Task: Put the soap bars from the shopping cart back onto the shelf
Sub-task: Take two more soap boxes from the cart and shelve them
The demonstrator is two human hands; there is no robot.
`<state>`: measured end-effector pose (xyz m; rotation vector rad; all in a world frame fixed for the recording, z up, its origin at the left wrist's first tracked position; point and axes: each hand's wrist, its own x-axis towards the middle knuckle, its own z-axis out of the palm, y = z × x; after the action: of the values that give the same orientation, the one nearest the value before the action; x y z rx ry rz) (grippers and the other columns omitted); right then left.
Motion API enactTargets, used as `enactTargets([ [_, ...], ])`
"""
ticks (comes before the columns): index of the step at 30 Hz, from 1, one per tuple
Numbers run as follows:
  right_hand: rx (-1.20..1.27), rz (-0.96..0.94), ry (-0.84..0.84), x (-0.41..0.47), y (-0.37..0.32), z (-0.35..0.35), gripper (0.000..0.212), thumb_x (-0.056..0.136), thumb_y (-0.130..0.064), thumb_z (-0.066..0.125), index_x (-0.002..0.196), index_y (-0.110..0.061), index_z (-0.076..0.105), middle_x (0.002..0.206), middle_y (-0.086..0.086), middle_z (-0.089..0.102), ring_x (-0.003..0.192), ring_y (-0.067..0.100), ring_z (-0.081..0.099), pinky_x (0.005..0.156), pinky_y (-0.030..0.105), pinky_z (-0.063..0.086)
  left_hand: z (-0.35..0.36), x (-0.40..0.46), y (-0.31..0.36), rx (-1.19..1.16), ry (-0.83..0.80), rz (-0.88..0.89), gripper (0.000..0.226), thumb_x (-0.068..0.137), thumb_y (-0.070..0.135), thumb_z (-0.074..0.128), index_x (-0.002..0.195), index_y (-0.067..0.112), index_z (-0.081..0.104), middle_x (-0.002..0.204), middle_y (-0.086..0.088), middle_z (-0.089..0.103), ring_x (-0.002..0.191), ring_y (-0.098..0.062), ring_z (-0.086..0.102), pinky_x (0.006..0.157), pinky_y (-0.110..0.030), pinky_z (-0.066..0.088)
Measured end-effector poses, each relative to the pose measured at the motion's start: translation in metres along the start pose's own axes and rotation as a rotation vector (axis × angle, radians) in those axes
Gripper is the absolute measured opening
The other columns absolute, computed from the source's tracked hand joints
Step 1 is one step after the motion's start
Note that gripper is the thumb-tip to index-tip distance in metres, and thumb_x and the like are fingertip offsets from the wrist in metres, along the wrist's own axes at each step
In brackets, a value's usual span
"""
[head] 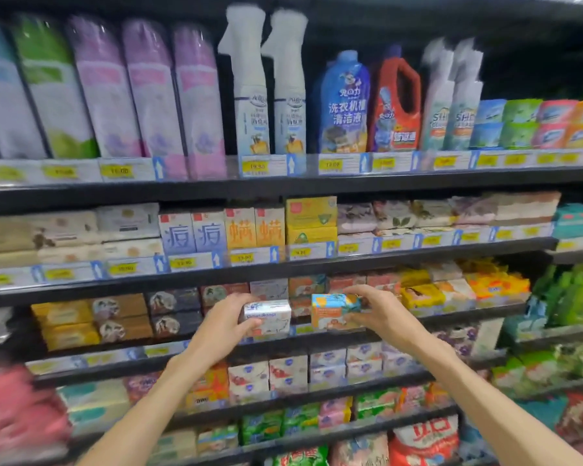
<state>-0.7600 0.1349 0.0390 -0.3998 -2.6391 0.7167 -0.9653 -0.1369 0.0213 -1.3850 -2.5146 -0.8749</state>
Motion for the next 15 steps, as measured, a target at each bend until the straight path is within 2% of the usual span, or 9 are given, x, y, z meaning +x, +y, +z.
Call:
enactTargets([
  [6, 0.007, -0.034, 0.022, 0.039, 0.001, 0.015, 0.05, 0.084, -0.034, 0.075, 0.129, -0.03, 0.056, 0.116, -0.013, 0.065, 0.101, 0.002, 0.062, 0.086, 0.029, 0.054, 0.008, 0.026, -0.02, -0.004, -0.009, -0.077, 0.043, 0.088, 0.038, 0.069, 0.129, 0.029, 0.059, 0.124, 0.007, 0.064, 0.115, -0.01, 0.059, 0.095, -0.032, 0.049],
  [9, 0.008, -0.028, 0.005, 0.054, 0.007, 0.024, 0.048, 0.085, -0.035, 0.074, 0.129, -0.029, 0.056, 0.116, -0.013, 0.065, 0.099, -0.002, 0.062, 0.082, 0.02, 0.053, 0.019, 0.035, -0.028, -0.019, -0.034, -0.11, 0.044, 0.088, 0.033, 0.07, 0.13, 0.028, 0.059, 0.123, 0.003, 0.067, 0.114, -0.014, 0.06, 0.095, -0.033, 0.05],
  [12, -0.023, -0.03, -0.007, 0.062, 0.01, 0.033, 0.048, 0.085, -0.036, 0.073, 0.129, -0.029, 0.056, 0.119, -0.013, 0.064, 0.099, -0.004, 0.06, 0.076, 0.01, 0.046, 0.033, 0.041, -0.03, 0.009, -0.054, -0.108, 0.043, 0.091, 0.033, 0.067, 0.133, 0.028, 0.057, 0.127, 0.001, 0.064, 0.119, -0.017, 0.057, 0.098, -0.032, 0.046],
  [15, -0.026, -0.024, -0.02, 0.068, 0.015, 0.039, 0.052, 0.085, -0.038, 0.072, 0.133, -0.029, 0.054, 0.125, -0.011, 0.063, 0.106, 0.002, 0.06, 0.082, 0.016, 0.048, 0.047, 0.047, -0.028, 0.029, -0.075, -0.102, 0.044, 0.094, 0.03, 0.064, 0.136, 0.025, 0.055, 0.129, -0.002, 0.062, 0.121, -0.02, 0.054, 0.096, -0.029, 0.041],
])
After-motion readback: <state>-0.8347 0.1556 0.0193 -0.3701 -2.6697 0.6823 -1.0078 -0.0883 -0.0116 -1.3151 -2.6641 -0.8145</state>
